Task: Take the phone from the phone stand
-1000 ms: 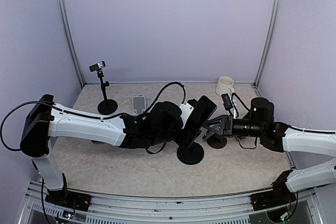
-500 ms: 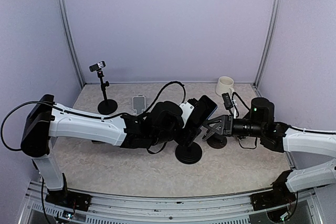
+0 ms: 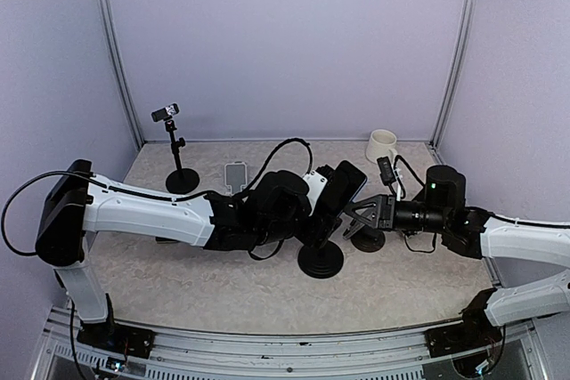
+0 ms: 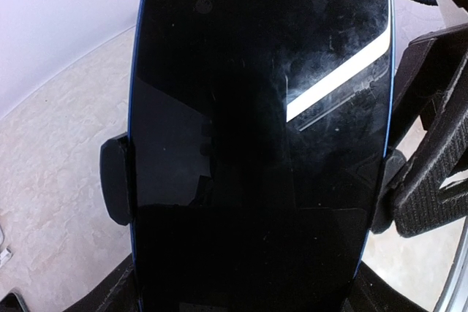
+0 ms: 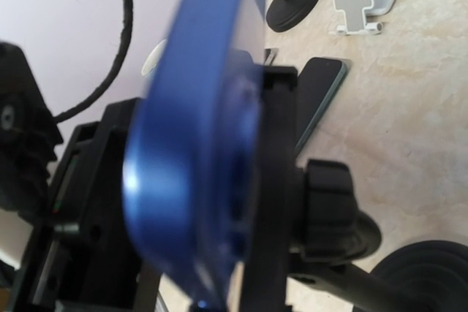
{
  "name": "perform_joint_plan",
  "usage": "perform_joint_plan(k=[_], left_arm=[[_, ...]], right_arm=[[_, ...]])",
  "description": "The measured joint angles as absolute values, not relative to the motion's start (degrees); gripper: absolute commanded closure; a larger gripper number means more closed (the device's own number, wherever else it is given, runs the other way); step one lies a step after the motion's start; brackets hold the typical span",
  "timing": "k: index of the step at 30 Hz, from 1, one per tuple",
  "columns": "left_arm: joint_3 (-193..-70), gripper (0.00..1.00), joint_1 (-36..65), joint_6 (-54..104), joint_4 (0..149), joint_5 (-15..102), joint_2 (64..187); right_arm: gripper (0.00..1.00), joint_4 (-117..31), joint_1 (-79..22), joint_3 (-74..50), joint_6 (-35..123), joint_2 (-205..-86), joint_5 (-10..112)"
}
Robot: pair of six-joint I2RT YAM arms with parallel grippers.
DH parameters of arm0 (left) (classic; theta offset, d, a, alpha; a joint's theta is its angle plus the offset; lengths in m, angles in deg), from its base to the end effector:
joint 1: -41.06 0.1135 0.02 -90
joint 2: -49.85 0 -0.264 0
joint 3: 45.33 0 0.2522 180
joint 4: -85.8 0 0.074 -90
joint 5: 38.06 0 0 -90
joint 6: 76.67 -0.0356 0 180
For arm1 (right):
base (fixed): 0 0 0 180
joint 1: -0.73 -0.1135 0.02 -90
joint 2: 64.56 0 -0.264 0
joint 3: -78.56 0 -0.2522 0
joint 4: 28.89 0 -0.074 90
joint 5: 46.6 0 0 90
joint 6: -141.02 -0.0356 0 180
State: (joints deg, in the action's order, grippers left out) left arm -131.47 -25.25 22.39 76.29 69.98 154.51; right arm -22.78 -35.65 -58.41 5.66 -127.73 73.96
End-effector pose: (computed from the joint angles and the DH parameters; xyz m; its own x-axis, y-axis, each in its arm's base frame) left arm 0.1793 -0.3812 0.2381 -0.3063 0.3254 -0.8946 0.7217 0.6922 0.0047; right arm 0.1818 0.1564 0.2369 -0.7831 0.1841 -0.5940 -0.4990 0.3839 0.7769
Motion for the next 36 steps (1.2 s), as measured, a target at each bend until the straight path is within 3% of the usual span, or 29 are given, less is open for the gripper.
perform_joint_plan(k=[12, 36], left_arm=[[-131.2, 0.68, -24.6, 25.1, 76.9, 68.1, 154.4], [-128.5, 0.72, -25.7, 23.0, 83.2, 48.6, 152.9]], right_arm=[[1.00, -24.4, -35.6, -58.4, 6.7, -126.6, 72.8], [1.00, -26.2, -35.7, -58.4, 7.9, -125.8, 73.8]])
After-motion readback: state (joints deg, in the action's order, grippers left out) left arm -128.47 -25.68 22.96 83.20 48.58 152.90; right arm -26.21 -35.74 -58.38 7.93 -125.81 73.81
